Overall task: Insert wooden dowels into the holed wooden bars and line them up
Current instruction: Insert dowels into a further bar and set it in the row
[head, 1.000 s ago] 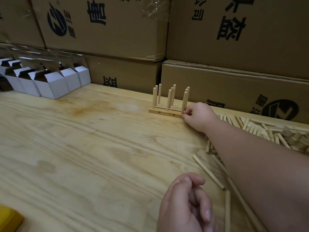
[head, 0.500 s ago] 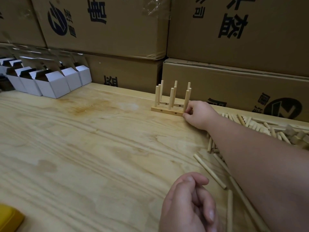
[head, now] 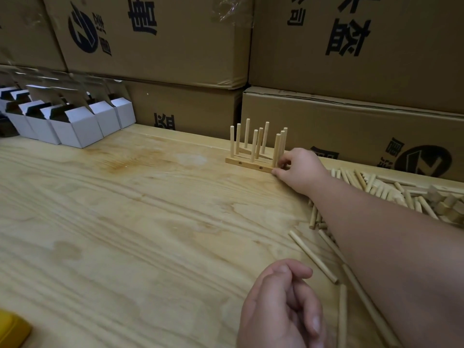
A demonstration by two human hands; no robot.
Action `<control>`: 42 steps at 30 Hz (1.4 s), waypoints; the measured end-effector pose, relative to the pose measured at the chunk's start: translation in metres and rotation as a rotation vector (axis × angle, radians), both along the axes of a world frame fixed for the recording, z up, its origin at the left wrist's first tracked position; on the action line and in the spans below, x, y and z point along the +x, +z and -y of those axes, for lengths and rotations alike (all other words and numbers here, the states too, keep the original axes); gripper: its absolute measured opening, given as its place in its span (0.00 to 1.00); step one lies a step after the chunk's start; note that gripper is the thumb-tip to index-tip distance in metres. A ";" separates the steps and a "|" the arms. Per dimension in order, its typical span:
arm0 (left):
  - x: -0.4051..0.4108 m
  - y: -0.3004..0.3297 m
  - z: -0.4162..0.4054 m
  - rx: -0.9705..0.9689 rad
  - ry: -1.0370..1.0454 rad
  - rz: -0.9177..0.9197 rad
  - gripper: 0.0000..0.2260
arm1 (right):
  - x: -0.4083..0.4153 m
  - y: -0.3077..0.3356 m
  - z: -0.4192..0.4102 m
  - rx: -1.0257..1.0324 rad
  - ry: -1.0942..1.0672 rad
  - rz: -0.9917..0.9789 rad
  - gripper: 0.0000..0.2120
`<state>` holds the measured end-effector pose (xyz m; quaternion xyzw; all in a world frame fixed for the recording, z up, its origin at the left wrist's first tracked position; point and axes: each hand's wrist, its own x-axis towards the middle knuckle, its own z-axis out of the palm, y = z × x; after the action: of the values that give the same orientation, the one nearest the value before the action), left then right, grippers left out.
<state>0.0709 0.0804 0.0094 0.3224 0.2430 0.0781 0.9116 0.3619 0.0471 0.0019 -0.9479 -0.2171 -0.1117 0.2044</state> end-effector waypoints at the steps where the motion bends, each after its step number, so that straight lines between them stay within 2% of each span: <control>1: 0.000 0.000 0.000 -0.001 0.001 0.000 0.11 | -0.001 0.000 0.000 -0.016 -0.007 0.009 0.11; 4: 0.000 0.000 0.001 -0.003 0.000 0.002 0.11 | -0.001 -0.001 0.000 -0.037 0.006 0.016 0.12; 8: 0.000 0.000 0.001 0.003 0.005 0.002 0.11 | -0.001 -0.003 0.001 0.049 -0.009 -0.025 0.12; 14: 0.000 -0.001 0.002 0.016 -0.002 -0.011 0.11 | 0.005 0.005 0.001 0.193 -0.078 -0.246 0.28; 18: 0.001 -0.001 0.002 0.023 -0.001 -0.017 0.11 | 0.008 0.009 0.001 0.271 -0.060 -0.335 0.31; 28: -0.001 -0.008 0.005 -0.029 0.003 0.037 0.11 | 0.007 0.013 0.000 0.257 -0.050 -0.386 0.31; 32: -0.002 -0.010 0.007 -0.016 0.011 0.092 0.11 | -0.003 0.023 0.008 0.222 -0.069 -0.376 0.39; 37: -0.005 -0.014 0.010 0.073 0.027 0.134 0.14 | -0.041 0.053 0.038 0.246 -0.072 -0.248 0.30; 40: -0.006 -0.020 0.013 0.139 0.053 0.194 0.22 | -0.088 0.076 0.064 0.280 -0.074 -0.177 0.22; 42: -0.009 -0.021 0.016 0.205 0.072 0.224 0.20 | -0.127 0.087 0.084 0.325 -0.055 -0.148 0.18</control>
<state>0.0617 0.0640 -0.0120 0.3939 0.1417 0.1706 0.8920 0.2346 -0.0365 0.0886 -0.9136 -0.1546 -0.0810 0.3672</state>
